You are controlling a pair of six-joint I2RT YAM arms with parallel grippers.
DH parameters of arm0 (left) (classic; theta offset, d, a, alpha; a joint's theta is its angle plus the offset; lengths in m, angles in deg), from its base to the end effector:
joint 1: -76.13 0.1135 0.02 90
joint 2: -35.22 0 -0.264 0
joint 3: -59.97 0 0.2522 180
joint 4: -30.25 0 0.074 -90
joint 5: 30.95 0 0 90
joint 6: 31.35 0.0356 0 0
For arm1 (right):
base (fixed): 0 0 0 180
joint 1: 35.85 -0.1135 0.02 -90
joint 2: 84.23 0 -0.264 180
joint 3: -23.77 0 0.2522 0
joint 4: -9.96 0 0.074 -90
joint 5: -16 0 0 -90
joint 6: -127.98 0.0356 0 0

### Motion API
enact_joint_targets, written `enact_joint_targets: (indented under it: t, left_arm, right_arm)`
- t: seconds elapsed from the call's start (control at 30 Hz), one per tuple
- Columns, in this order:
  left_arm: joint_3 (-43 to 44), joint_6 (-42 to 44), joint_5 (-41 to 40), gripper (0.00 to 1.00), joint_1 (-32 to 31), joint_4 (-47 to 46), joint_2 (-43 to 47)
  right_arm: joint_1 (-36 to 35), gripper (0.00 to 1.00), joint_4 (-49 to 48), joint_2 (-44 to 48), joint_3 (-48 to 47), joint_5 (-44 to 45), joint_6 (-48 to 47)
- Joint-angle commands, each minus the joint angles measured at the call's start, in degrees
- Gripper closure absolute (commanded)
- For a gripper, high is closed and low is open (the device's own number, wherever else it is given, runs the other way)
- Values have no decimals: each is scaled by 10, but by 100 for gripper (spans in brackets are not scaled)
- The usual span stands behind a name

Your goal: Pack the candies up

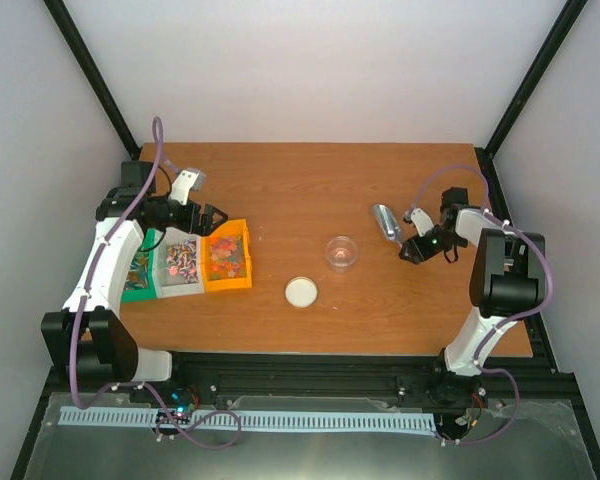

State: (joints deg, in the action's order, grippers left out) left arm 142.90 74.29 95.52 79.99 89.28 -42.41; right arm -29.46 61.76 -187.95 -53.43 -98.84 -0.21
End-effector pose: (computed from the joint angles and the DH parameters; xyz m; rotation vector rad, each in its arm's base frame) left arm 0.2761 -0.0026 0.3119 0.4928 2.3090 -0.6320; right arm 0.3294 -0.0218 0.1533 -0.8146 2.6333 0.4546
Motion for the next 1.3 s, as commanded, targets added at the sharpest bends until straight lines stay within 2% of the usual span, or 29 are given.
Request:
enact_joint_targets:
  t: [0.0,0.1,0.27,0.57,0.67,0.87,1.0,1.1,1.27]
  left_arm:
    - [29,17,31,0,4,16,-3]
    - [34,18,34,0,4,20,-6]
    - [39,21,38,0,4,27,0]
    - [37,38,39,0,4,39,9]
    - [47,49,47,0,4,52,8]
    - [83,82,67,0,3,86,7]
    - [120,120,91,0,3,113,4]
    - [154,150,123,0,4,135,3]
    - [196,214,153,0,-11,176,13]
  right_arm:
    - [-12,40,2,-12,4,2,-10]
    - [-22,43,-2,-21,5,9,-12]
    - [-26,56,1,-35,2,7,-21]
    - [-26,86,37,-21,-13,14,-39]
    - [-26,93,63,-10,-30,10,-48]
    - [-31,97,194,28,-110,-40,-94]
    - [-63,97,284,58,-170,-62,-129]
    - [-110,97,312,97,-177,-60,-130]
    - [-227,97,330,155,-171,-32,-111]
